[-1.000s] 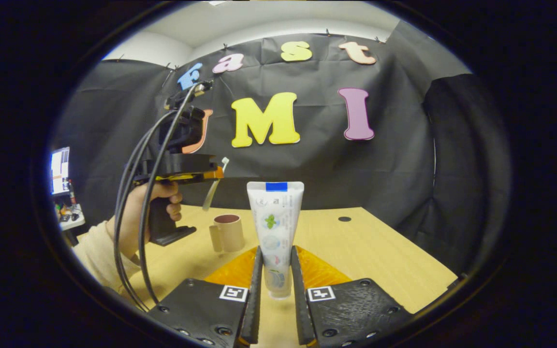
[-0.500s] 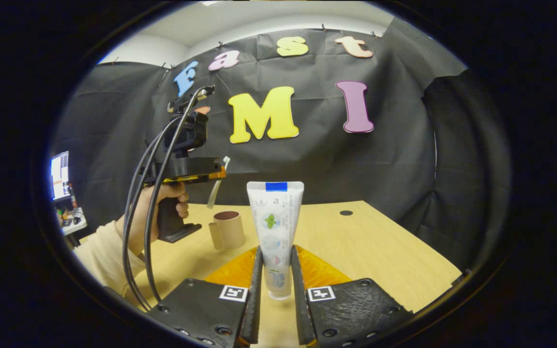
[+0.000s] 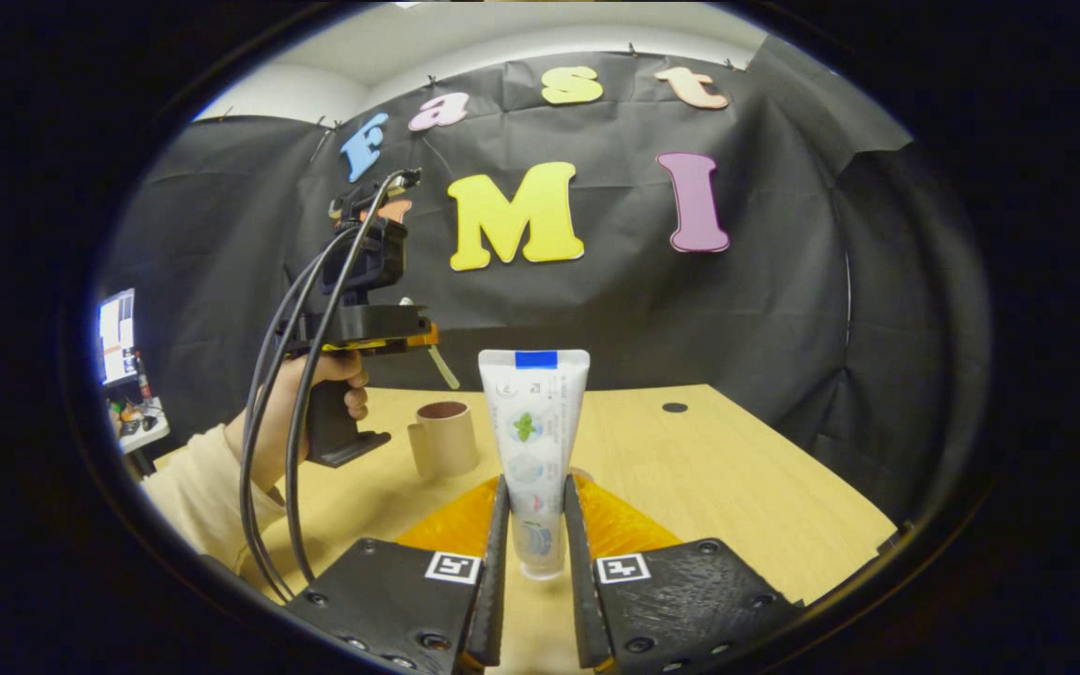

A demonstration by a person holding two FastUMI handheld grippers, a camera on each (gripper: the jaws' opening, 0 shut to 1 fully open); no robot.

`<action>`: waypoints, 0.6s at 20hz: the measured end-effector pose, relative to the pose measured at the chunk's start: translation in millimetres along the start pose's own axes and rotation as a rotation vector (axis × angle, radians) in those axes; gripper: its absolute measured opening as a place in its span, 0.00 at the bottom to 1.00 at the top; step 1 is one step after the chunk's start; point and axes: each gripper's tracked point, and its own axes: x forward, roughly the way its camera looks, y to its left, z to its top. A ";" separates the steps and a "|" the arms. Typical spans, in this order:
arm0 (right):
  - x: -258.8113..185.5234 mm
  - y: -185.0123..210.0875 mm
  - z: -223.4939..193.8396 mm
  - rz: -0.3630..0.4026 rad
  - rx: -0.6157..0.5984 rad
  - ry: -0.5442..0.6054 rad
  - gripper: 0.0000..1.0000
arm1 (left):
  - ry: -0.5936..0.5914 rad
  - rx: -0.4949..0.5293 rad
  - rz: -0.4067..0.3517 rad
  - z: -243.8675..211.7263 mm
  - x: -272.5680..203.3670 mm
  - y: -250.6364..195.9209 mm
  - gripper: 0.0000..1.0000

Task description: Put the toothbrush and toothpaste on the desktop into the cup, then pick up the cup and place it on the coaster on the desktop.

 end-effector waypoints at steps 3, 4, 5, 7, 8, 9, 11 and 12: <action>0.3 -0.1 -1.4 0.004 0.008 0.009 0.31 | 0.005 -0.002 0.008 -0.5 2.1 3.2 0.12; 0.4 -0.2 -0.5 0.003 0.007 0.009 0.31 | 0.002 -0.006 0.008 -1.4 0.7 4.6 0.12; -0.2 -0.5 -1.5 0.003 0.006 0.010 0.31 | -0.002 -0.005 0.010 -0.5 0.7 3.9 0.12; 0.2 1.2 -2.3 0.007 0.004 0.013 0.30 | -0.010 0.002 0.015 2.4 0.1 5.2 0.12; 0.1 1.9 -2.6 0.009 0.002 0.015 0.30 | -0.015 0.008 0.015 5.3 -0.8 4.8 0.12; -0.6 2.4 -2.7 0.009 -0.002 0.016 0.30 | -0.022 0.013 0.017 7.5 -2.4 4.9 0.12; -0.8 3.0 -3.3 0.012 -0.005 0.017 0.31 | -0.028 0.018 0.012 10.3 -3.8 3.4 0.12; -0.8 3.1 -3.2 0.012 -0.005 0.018 0.31 | -0.028 0.020 0.016 10.4 -3.9 3.3 0.12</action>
